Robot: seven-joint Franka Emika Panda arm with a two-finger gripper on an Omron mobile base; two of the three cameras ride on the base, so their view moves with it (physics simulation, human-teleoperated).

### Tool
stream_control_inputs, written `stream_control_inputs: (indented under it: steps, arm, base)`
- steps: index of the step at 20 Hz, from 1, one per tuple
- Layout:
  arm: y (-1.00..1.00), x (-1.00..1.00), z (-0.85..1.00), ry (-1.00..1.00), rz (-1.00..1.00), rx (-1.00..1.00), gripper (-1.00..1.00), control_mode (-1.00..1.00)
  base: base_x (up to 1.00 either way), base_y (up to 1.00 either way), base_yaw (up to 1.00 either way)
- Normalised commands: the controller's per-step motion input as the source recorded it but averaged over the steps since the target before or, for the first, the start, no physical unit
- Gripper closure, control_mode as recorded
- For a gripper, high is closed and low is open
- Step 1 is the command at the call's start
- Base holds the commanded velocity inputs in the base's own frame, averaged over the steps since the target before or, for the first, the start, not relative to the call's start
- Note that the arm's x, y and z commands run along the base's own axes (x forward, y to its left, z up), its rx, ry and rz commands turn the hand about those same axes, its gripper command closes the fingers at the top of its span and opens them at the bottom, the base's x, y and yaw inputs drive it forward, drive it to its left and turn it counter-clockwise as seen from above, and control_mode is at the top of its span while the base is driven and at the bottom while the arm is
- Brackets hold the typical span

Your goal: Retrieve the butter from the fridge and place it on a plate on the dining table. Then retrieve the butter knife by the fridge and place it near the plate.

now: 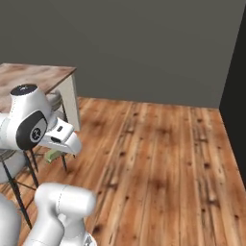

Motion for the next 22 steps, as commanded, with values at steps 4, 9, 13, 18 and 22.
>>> stream_control_inputs:
  steps: [4,9,13,18,22]
  arm:
    - [0.00,0.00,0.00,0.00,0.00,0.00,1.00,1.00]
    - [0.00,0.00,0.00,0.00,0.00,0.00,1.00,1.00]
    - [0.00,0.00,0.00,0.00,0.00,0.00,1.00,1.00]
    - [0.00,0.00,0.00,0.00,0.00,0.00,1.00,1.00]
    - [0.00,0.00,0.00,0.00,0.00,0.00,1.00,1.00]
  base:
    - [1.00,-0.03,0.10]
    - [1.00,-0.03,0.08]
    - [1.00,-0.06,0.10]
    - [1.00,-0.07,0.13]
    - [0.87,-0.16,0.18]
